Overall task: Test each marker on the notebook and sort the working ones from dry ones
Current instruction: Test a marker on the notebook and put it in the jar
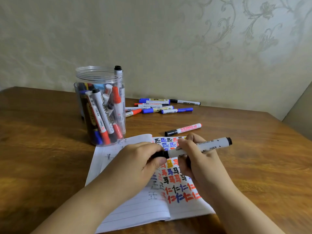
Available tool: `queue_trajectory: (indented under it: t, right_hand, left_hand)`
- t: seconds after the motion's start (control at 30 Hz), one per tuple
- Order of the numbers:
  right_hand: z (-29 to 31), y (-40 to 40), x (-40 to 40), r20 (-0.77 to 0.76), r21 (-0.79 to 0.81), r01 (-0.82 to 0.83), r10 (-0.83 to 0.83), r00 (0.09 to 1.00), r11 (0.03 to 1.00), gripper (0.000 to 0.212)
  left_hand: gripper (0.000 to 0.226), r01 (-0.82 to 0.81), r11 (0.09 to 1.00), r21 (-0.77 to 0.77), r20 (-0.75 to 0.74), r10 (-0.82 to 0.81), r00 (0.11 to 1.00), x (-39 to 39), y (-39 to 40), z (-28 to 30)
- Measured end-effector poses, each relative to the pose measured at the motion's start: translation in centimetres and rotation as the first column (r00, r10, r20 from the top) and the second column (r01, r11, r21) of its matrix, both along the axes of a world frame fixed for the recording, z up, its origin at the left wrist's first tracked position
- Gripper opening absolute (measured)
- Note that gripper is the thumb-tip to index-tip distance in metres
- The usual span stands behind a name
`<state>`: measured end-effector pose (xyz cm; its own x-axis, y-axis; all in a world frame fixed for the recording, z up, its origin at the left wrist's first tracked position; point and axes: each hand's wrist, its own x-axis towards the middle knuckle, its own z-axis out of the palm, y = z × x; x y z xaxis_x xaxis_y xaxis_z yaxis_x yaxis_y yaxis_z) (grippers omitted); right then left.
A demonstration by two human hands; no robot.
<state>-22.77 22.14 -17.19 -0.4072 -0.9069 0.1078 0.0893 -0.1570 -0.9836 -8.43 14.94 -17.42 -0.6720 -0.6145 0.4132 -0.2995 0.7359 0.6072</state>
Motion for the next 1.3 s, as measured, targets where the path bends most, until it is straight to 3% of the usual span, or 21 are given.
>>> queue_trajectory:
  t: [0.27, 0.43, 0.6, 0.73, 0.87, 0.97, 1.07, 1.2, 1.3]
  right_hand:
    - [0.1, 0.6, 1.5, 0.079, -0.078, 0.051, -0.045, 0.996, 0.996, 0.042]
    - [0.0, 0.6, 1.3, 0.078, -0.021, 0.042, -0.041, 0.996, 0.999, 0.044]
    - [0.9, 0.5, 0.3, 0.002, 0.001, 0.065, -0.065, 0.998, 0.998, 0.03]
    - [2.8, 1.2, -0.7, 0.16, -0.111, 0.15, -0.132, 0.978, 0.982, 0.029]
    - [5.3, 0.5, 0.4, -0.132, -0.169, 0.137, -0.16, 0.978, 0.976, 0.028]
    - [9.1, -1.2, 1.0, -0.25, -0.351, 0.191, -0.289, 0.924, 0.917, 0.02]
    - [12.9, -4.7, 1.9, -0.399, -0.448, 0.148, -0.345, 0.849, 0.882, 0.017]
    - [15.3, -10.1, 3.7, -0.551, -0.43, 0.106, -0.354, 0.756, 0.896, 0.011]
    - [15.3, -13.5, 5.0, -0.73, -0.319, 0.101, -0.312, 0.608, 0.943, 0.007]
  left_hand:
    - [0.016, 0.022, 0.988, -0.151, -0.081, -0.035, 0.996, 0.0, 0.7, -0.6]
    - [0.014, 0.026, 0.996, -0.089, -0.068, -0.032, 0.997, -0.1, 0.9, -0.2]
    - [0.013, -0.075, 0.996, -0.042, -0.027, 0.074, 0.997, -0.1, 0.1, 0.3]
    - [0.012, -0.156, 0.987, -0.034, -0.035, 0.155, 0.987, 1.4, -0.8, 1.9]
    - [0.018, -0.232, 0.971, -0.05, -0.119, 0.225, 0.967, 3.6, -1.9, 4.1]
    - [0.027, -0.326, 0.945, -0.012, -0.206, 0.317, 0.926, 6.0, -3.5, 4.5]
    - [0.03, -0.381, 0.925, 0.006, -0.194, 0.375, 0.907, 7.1, -4.8, 3.5]
    - [0.021, -0.338, 0.937, 0.083, -0.139, 0.347, 0.928, 7.7, -5.0, 1.1]
    - [0.016, -0.294, 0.955, 0.036, -0.137, 0.296, 0.945, 8.1, -5.2, 0.4]
